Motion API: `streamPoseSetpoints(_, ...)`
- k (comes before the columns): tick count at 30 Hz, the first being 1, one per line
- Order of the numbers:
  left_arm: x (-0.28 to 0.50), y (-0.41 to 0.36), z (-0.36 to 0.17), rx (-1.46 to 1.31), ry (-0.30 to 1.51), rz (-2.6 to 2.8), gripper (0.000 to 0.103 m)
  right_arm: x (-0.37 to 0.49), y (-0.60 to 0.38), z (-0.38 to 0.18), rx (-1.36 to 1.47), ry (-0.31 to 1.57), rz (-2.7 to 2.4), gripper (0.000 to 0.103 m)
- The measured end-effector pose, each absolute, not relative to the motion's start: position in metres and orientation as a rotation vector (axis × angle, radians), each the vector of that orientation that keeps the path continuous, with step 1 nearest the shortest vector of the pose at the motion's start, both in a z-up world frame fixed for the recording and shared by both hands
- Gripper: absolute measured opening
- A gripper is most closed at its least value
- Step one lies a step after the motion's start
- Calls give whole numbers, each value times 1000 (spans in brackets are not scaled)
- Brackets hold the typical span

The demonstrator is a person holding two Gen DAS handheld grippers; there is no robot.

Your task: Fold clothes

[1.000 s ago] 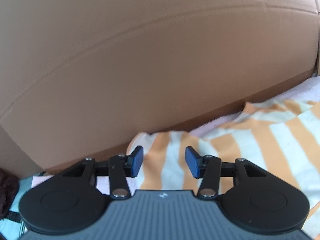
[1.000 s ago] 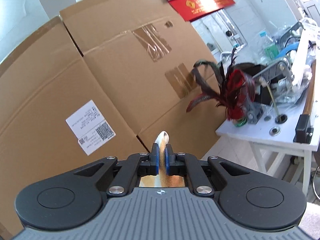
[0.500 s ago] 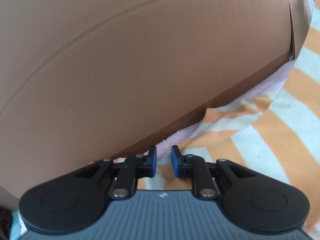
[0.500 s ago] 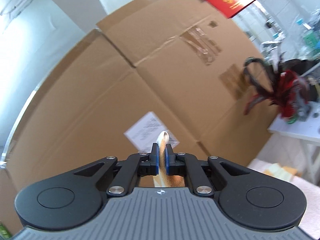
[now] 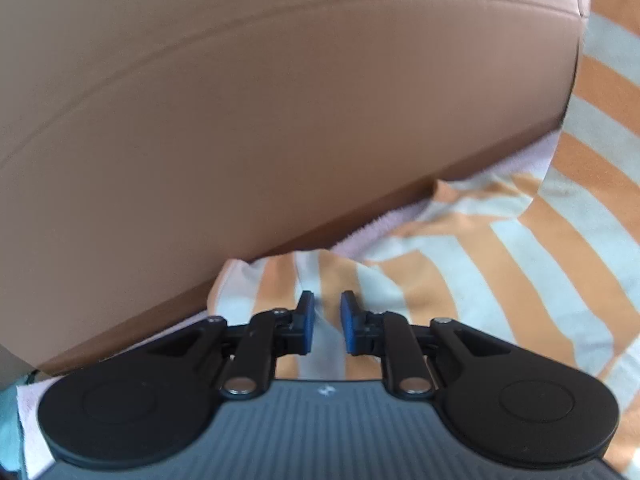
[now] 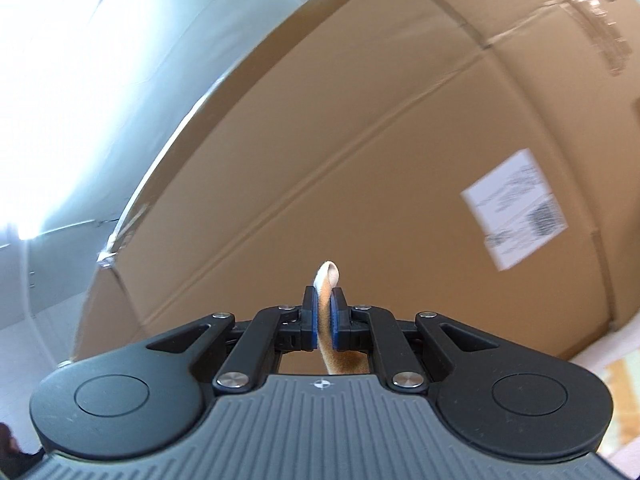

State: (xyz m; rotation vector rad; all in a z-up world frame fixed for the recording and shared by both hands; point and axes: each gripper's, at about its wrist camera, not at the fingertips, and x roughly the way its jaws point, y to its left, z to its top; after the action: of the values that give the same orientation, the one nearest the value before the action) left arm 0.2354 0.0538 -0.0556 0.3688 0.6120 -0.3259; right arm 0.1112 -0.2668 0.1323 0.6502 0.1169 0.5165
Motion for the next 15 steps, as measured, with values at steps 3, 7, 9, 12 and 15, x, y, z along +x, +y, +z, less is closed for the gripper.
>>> streamPoseSetpoints(3,235,60,-56,318,603,-331,14,108,-238,148,646,116,639,7)
streamPoseSetpoints(7,233,82,-51,253,597,-339,16,88,-206,164,607,95,805,7)
streamPoseSetpoints(9,224,93,-50,241,600,-345,15,78,-190,168,579,100,870,7)
streamPoseSetpoints(12,211,110,-49,222,607,-354,15,63,-167,173,536,107,968,7)
streamPoseSetpoints(15,198,126,-47,204,613,-363,15,52,-149,170,499,128,1025,7)
